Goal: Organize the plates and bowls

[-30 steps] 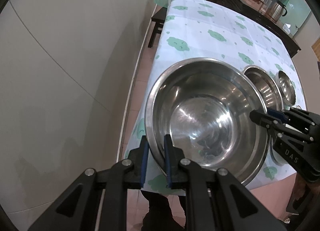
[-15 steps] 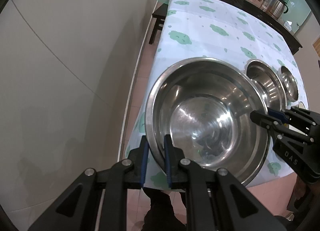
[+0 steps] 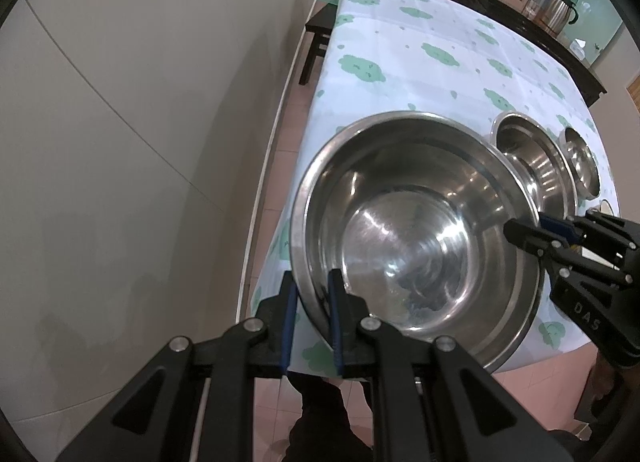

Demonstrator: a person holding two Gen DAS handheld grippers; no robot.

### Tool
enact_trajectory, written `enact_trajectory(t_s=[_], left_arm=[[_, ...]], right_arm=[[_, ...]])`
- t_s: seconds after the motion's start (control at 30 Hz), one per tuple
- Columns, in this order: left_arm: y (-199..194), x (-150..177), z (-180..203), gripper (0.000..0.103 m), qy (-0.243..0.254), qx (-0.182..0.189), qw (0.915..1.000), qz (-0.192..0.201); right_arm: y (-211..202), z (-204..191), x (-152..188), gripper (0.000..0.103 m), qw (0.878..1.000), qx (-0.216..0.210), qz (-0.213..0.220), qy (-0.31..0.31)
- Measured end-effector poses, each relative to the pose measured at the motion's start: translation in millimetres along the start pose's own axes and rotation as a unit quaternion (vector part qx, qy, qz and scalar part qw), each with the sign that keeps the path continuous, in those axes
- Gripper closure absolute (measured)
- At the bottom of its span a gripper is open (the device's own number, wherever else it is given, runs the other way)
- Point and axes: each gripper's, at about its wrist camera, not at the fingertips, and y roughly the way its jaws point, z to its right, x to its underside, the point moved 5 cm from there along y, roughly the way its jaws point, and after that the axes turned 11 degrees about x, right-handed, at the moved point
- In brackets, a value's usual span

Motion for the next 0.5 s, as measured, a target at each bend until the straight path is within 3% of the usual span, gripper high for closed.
enact_trajectory(t_s=[0.5], left_arm=[[7.2,5.0,-1.8,0.091,-0.003,0.000,1.0000,-0.008]], right_arm=[[3.9,-1.8,5.3,0.085,1.000,-0.002,-0.005,-0.005]])
